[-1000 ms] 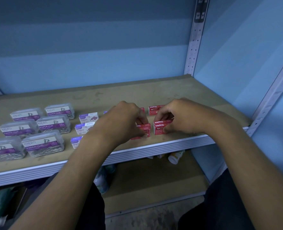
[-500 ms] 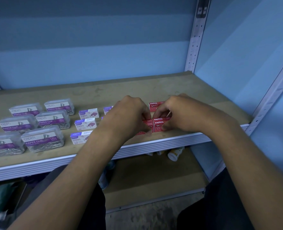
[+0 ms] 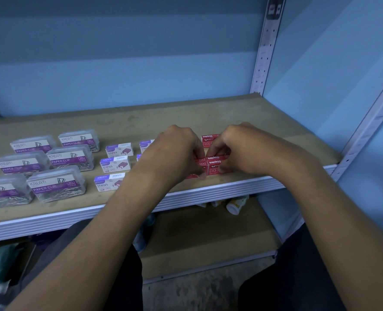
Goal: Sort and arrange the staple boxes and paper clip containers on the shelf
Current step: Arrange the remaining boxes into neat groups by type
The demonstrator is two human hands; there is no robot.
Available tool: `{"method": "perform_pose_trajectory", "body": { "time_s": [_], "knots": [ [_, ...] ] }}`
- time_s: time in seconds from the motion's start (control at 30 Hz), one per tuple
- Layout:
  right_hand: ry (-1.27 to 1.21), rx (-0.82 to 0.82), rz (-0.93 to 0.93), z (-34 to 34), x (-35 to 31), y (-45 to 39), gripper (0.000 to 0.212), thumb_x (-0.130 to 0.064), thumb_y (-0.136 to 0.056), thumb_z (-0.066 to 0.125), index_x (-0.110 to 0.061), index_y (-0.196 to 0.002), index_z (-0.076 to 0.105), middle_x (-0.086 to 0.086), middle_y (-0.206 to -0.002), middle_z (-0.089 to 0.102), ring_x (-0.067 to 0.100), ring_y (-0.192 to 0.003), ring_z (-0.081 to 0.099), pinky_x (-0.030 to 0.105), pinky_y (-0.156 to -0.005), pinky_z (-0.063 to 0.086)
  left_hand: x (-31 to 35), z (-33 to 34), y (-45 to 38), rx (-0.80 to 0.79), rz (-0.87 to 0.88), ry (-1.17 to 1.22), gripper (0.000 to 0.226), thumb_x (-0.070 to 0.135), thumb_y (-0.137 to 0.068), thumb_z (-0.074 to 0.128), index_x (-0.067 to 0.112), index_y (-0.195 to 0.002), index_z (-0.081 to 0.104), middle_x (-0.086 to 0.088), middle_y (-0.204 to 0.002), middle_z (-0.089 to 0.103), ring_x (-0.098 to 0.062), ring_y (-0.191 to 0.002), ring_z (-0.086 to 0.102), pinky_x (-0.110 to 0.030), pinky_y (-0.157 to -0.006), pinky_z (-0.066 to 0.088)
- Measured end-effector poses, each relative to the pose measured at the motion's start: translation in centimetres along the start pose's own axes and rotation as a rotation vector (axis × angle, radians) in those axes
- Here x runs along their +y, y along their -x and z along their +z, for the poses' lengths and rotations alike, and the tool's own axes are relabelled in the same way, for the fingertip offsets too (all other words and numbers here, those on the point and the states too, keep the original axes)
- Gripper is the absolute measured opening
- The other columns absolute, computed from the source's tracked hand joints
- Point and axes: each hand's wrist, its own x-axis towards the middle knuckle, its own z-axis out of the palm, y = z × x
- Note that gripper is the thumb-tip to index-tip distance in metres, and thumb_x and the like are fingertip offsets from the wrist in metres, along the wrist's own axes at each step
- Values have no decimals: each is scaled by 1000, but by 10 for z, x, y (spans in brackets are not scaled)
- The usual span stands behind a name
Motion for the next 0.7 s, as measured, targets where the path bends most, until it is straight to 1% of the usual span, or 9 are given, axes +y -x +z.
{"method": "perform_pose_trajectory", "body": {
  "time_s": [0.1,0.2,0.3,0.4,0.5,0.57,0.6,0.67,0.7],
  "knots": [
    [-5,-10,-2,-1,0,0,36,-20,-80,84,-31,-113,77,-9,-103,73,4,-87,63,18,-70,45,0,0,0,3,-1,-2,34,35,-72,84,27,-103,77,5,-103,73,-13,-91,64,-23,-74,44],
    [-12,-30,3,-2,-2,1,36,-22,-80,84,-30,-115,76,-9,-109,74,6,-92,65,22,-80,50,-1,1,0,11,-8,-2,34,36,-71,85,27,-102,77,5,-101,73,-12,-89,64,-23,-74,45],
    [-3,-50,-9,-4,-2,2,43,-31,-80,83,-30,-122,73,-9,-119,72,8,-103,65,28,-92,52,-2,-1,1,7,-9,38,42,36,-69,86,27,-108,75,7,-103,74,-9,-91,66,-29,-84,55],
    [-61,23,-11,-9,3,3,40,-42,-86,76,-31,-124,72,-13,-123,71,3,-103,64,20,-86,50,-9,-6,1,47,2,95,45,43,-69,84,26,-110,75,9,-101,75,-5,-90,67,-31,-87,56],
    [-120,161,-16,-12,8,-1,27,-35,-91,70,-33,-117,75,-13,-114,74,2,-98,65,19,-83,52,-16,-9,-3,129,3,107,36,45,-76,78,26,-106,76,9,-100,75,-7,-92,67,-33,-87,55],
    [-140,216,-16,-10,10,-6,27,-31,-93,68,-33,-119,74,-12,-118,72,1,-100,63,15,-81,48,-21,-8,-8,156,2,86,31,40,-81,75,25,-108,75,8,-102,75,-8,-94,67,-32,-89,54],
    [-147,220,-11,-8,11,-10,29,-30,-94,68,-34,-123,71,-12,-125,70,2,-105,61,16,-84,47,-23,-7,-11,163,-1,69,30,37,-84,73,26,-112,74,8,-105,75,-8,-96,67,-32,-89,54],
    [-147,213,3,-4,15,-17,34,-30,-95,66,-38,-129,67,-9,-137,63,8,-118,58,26,-94,47,-26,-3,-18,161,-7,42,33,31,-87,71,26,-120,70,7,-114,72,-12,-103,65,-31,-91,52],
    [-138,210,10,-2,16,-21,36,-29,-95,66,-39,-130,65,-8,-141,60,12,-121,57,29,-96,46,-27,0,-21,152,-13,28,36,27,-88,69,26,-124,67,5,-120,70,-14,-108,63,-32,-93,51]
  ]
}}
